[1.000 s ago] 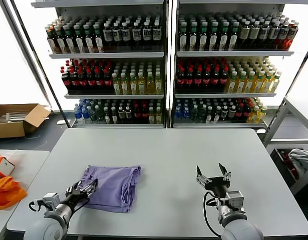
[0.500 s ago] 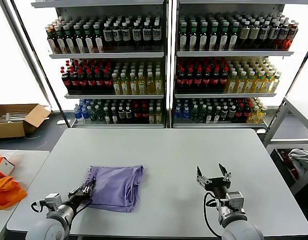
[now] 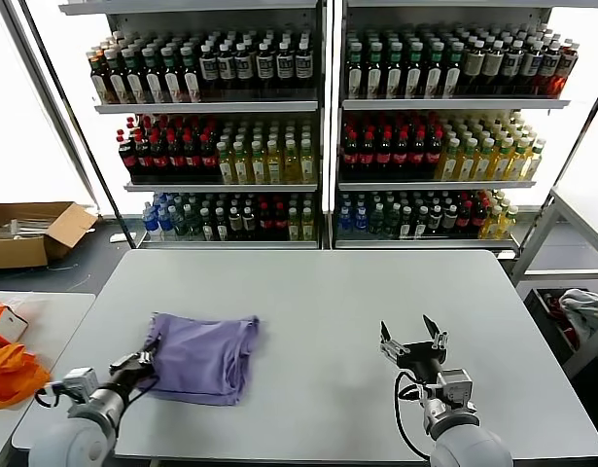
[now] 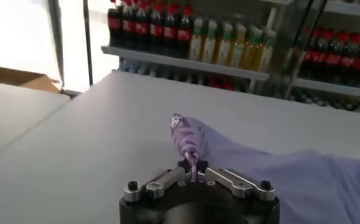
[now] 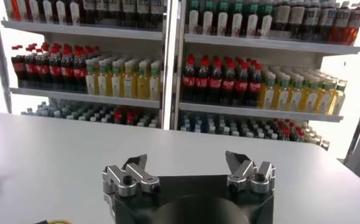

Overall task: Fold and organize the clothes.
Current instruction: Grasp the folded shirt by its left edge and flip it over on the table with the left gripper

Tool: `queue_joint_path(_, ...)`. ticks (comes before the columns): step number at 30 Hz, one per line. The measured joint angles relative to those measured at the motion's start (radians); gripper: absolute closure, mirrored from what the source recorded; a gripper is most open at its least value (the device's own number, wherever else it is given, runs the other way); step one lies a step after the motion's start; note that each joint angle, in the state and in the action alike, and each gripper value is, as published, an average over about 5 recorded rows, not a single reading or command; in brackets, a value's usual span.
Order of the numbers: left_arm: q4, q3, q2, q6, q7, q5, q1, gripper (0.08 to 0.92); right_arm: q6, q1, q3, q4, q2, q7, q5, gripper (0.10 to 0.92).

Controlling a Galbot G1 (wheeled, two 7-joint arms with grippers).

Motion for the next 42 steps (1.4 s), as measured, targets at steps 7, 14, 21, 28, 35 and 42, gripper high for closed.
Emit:
queue_joint_path(7, 0.016, -0.153, 0.104, -0.017, 0.001, -0.001, 0.022, 0.902, 0.001, 0.023, -0.021, -0.016, -0.001, -0.002, 0.002, 0.203)
queue_joint_path(14, -0.013, -0.225, 0.184, -0.021, 0.010, 0.022, 0.040, 0.902, 0.002, 0.032, -0.032, -0.029, 0.003, -0.002, 0.001, 0.203)
queue_joint_path(21, -0.097, -0.149, 0.173, -0.028, 0.003, 0.092, 0.022, 0.902, 0.000, 0.016, -0.016, -0.029, 0.006, -0.002, -0.006, 0.203)
queue_joint_path(28, -0.205, 0.070, 0.089, -0.011, -0.016, 0.156, -0.004, 0.902, -0.004, -0.016, 0.001, -0.016, 0.026, -0.001, -0.029, 0.203)
queue_joint_path(35, -0.229, 0.331, -0.032, 0.016, -0.032, 0.221, -0.035, 0.902, -0.001, -0.057, 0.025, -0.003, 0.049, -0.004, -0.053, 0.203)
queue_joint_path(42, -0.152, 0.469, -0.107, 0.041, -0.054, 0.250, -0.104, 0.902, 0.003, -0.065, 0.029, -0.012, 0.068, -0.007, -0.064, 0.203)
